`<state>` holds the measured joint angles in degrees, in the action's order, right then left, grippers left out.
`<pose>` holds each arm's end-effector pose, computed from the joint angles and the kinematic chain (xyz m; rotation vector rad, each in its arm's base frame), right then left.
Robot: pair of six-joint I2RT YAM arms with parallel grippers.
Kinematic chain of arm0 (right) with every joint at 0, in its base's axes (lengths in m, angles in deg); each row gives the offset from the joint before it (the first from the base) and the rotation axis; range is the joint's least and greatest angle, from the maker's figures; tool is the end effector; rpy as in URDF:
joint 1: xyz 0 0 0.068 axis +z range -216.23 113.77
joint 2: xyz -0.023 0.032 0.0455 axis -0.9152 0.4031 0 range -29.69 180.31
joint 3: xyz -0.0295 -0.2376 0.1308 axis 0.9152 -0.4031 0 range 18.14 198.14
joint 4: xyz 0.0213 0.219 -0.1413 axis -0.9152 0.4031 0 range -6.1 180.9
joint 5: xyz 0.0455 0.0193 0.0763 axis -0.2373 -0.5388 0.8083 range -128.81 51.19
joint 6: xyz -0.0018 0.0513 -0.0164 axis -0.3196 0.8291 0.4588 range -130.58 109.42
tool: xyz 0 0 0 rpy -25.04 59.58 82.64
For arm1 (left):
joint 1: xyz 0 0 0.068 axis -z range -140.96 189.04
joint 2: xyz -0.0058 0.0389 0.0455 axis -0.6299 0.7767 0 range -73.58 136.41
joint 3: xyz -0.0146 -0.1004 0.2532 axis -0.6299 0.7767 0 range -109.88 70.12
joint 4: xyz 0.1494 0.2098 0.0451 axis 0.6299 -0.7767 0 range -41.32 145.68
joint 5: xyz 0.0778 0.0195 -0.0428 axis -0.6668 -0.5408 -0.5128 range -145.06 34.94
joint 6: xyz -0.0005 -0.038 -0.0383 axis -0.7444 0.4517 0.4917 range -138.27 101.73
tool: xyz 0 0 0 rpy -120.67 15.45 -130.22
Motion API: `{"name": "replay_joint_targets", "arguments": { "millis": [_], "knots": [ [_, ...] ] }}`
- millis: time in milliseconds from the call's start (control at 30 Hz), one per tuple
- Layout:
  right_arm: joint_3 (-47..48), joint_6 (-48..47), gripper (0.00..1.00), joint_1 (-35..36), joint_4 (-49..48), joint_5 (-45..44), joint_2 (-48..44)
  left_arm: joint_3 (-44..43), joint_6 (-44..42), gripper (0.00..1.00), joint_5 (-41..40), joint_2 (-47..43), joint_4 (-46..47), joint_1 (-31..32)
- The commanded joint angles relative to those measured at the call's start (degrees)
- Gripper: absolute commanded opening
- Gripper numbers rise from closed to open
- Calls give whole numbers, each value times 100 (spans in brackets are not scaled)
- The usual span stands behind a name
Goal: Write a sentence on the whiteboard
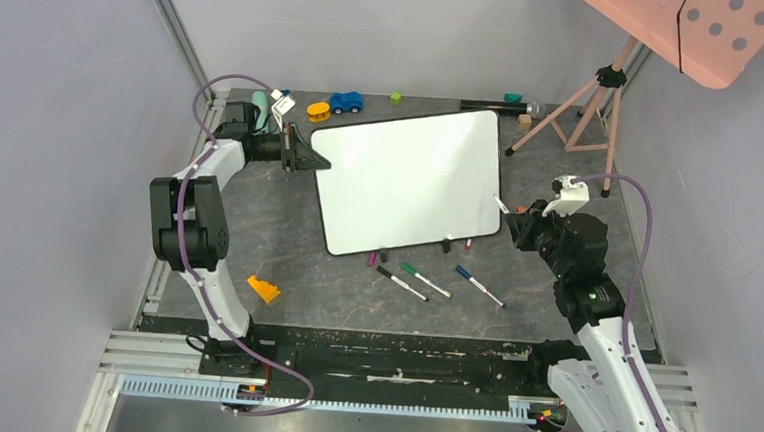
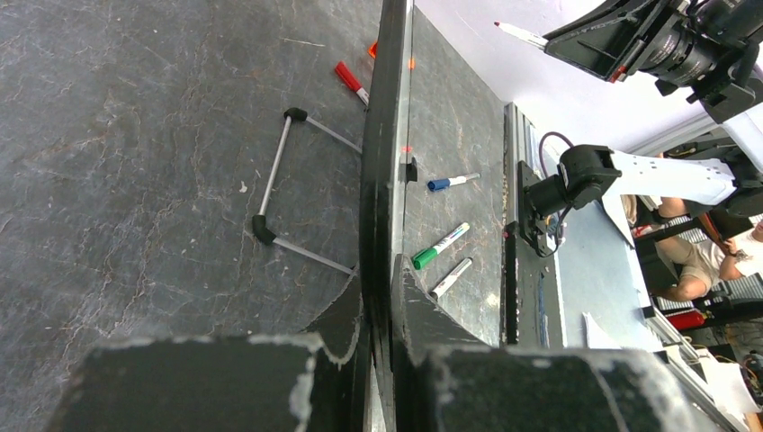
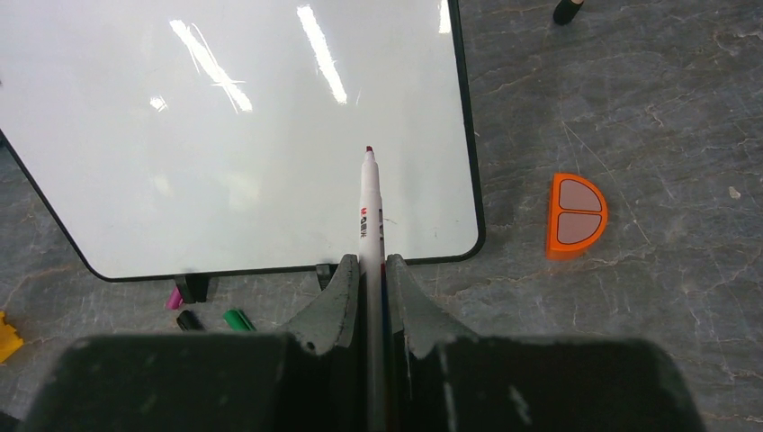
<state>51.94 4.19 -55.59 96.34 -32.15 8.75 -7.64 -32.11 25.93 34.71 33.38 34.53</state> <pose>0.1632 0.0350 0.2856 -0.0131 1.8876 0.4135 0.3940 -0.0041 0.2278 0.6902 1.8284 -1.4829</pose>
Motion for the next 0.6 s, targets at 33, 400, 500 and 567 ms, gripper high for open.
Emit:
{"name": "replay_joint_targets", "arguments": {
  "millis": [33, 400, 500, 567],
  "knots": [
    [102, -84, 0, -17, -350, 46, -26, 51, -1105, 2, -1178, 360, -190, 232],
    [329, 362, 0, -20, -413, -26, 370, -67, -985, 2, -1250, 476, -195, 232],
    [490, 459, 0, -14, -471, 88, 589, -115, -937, 2, -1272, 517, -195, 233],
    [577, 614, 0, 11, -606, 247, 726, -87, -955, 2, -1295, 491, -191, 243]
  ]
}}
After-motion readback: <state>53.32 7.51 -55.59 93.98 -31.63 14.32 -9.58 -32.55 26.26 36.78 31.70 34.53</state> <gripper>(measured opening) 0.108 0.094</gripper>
